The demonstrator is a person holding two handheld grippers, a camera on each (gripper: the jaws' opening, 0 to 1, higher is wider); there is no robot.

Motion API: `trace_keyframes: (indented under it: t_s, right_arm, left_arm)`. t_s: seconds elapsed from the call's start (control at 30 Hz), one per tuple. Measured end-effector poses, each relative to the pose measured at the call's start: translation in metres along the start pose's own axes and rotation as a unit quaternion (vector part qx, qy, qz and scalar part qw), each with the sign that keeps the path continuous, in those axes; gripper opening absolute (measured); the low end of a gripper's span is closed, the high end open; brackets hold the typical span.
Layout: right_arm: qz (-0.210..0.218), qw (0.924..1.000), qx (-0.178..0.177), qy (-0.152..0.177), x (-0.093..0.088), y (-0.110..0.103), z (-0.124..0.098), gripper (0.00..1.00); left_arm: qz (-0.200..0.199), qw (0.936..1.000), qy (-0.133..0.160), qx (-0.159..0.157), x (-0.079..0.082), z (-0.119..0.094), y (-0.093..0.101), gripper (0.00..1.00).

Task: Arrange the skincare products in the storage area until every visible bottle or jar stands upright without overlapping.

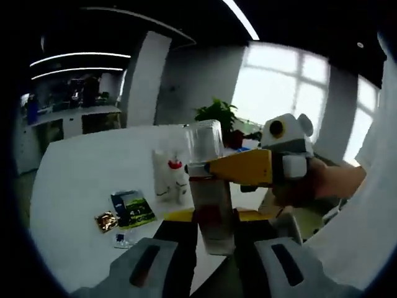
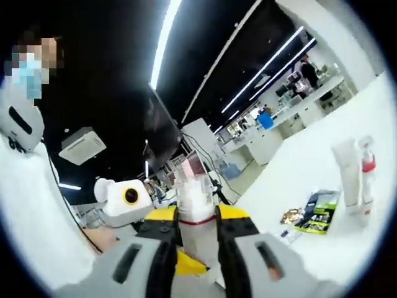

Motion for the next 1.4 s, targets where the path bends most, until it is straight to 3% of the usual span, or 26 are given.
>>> trace_keyframes:
  t_s: [0.07, 0.13, 0.3, 0.43, 0.53, 0.6, 0.7, 0.73, 0.87, 0.97, 1.03, 1.17, 1.2, 1.4]
  right_arm:
    - [0.018, 0.9973, -0.065, -0.03, -0.006, 0.011, -0.002, 0.23]
    - [-0.001, 0.9946, -0.099, -0.031, -0.004, 0.018, -0.004, 0.22]
    - [-0.02, 0.9922, -0.116, -0.041, -0.005, 0.021, -0.006, 0.21]
    - [-0.003, 0.9885, -0.148, -0.032, -0.007, 0.032, -0.008, 0.22]
    - [0.019, 0.9872, -0.158, -0.013, -0.004, 0.035, -0.011, 0.19]
    - [0.019, 0.9876, -0.155, -0.02, -0.005, 0.036, -0.014, 0.19]
    - [-0.006, 0.991, -0.131, -0.03, -0.006, 0.033, -0.017, 0.18]
    - [-0.021, 0.9919, -0.12, -0.036, -0.006, 0.033, -0.018, 0.18]
    - [-0.067, 0.993, -0.077, -0.059, -0.009, 0.029, -0.023, 0.18]
    - [-0.12, 0.9888, -0.019, -0.087, -0.009, 0.021, -0.026, 0.18]
    - [-0.129, 0.9871, 0.012, -0.095, -0.01, 0.016, -0.029, 0.18]
    - [-0.123, 0.9849, 0.051, -0.11, -0.011, 0.015, -0.035, 0.18]
    - [-0.118, 0.9838, 0.075, -0.113, -0.009, 0.013, -0.038, 0.18]
    - [-0.07, 0.9846, 0.124, -0.101, 0.003, 0.013, -0.044, 0.18]
  left_arm:
    - [0.028, 0.9991, -0.016, 0.026, -0.004, 0.001, -0.006, 0.18]
    - [0.042, 0.9977, -0.02, 0.05, -0.005, 0.003, -0.011, 0.18]
    - [0.054, 0.9965, -0.025, 0.059, -0.01, 0.005, -0.009, 0.18]
    - [0.108, 0.9912, -0.053, 0.056, -0.014, 0.008, -0.013, 0.18]
    - [0.093, 0.9929, -0.056, 0.047, -0.016, 0.012, -0.011, 0.19]
    - [0.083, 0.9944, -0.057, 0.033, -0.018, 0.014, -0.006, 0.19]
    - [0.085, 0.9943, -0.064, 0.0, -0.024, 0.016, 0.001, 0.2]
    - [0.075, 0.9944, -0.071, -0.023, -0.028, 0.017, 0.007, 0.21]
    - [0.054, 0.9932, -0.082, -0.064, -0.031, 0.019, 0.011, 0.21]
    - [0.037, 0.9902, -0.086, -0.104, -0.031, 0.021, 0.015, 0.21]
    - [0.027, 0.9866, -0.092, -0.132, -0.033, 0.023, 0.019, 0.21]
    - [0.026, 0.9802, -0.094, -0.172, -0.034, 0.026, 0.025, 0.21]
    - [0.021, 0.979, -0.094, -0.18, -0.033, 0.026, 0.027, 0.21]
    - [0.011, 0.9701, -0.073, -0.231, -0.024, 0.027, 0.036, 0.2]
Point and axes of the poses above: the point that each gripper's makers call its tool centre point, and the gripper's own axes: z roughly forward along the fingers, y roughly to its right, x roughly out of its top, the point moved 1 cm from there along -z, roughly backward along the fingers, and after that the axes turned 11 degrees about y, right-handed, at the moved point
